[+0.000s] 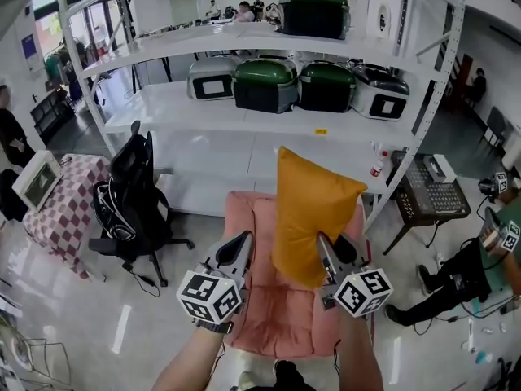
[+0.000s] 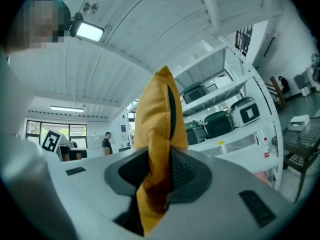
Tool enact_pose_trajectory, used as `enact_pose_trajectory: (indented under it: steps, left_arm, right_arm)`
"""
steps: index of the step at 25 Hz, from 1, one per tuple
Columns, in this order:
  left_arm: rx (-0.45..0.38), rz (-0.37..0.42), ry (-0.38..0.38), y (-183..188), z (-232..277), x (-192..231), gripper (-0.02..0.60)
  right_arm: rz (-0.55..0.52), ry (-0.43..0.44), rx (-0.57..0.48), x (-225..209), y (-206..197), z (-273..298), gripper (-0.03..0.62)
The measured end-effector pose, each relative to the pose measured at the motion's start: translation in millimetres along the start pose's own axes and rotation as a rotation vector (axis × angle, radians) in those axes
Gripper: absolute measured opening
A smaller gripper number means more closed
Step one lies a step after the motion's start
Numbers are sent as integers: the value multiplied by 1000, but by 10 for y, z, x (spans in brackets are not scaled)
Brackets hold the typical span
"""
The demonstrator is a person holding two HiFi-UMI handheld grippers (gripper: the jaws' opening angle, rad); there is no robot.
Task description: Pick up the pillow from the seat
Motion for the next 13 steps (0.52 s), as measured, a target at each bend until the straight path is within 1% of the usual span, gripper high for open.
enact_pose_trajectory:
  steps: [6,13]
  left_arm:
    - [-35,15,-5,165,-155,-50,5]
    - [-49,25,-13,191,-274,-123,5]
  right_arm:
    - [-36,-7,-36,149,213,-125,103]
    - [-55,-12,-51,268,236,-251,103]
Point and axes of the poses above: the fingertips, and each gripper's own axes: z forward along the fingers, x to its left, y out of its top, the point moved 2 cm from there along -z, backward along the fingers, and after that the axes turned 14 degrees about x, right-handed, at the moved point
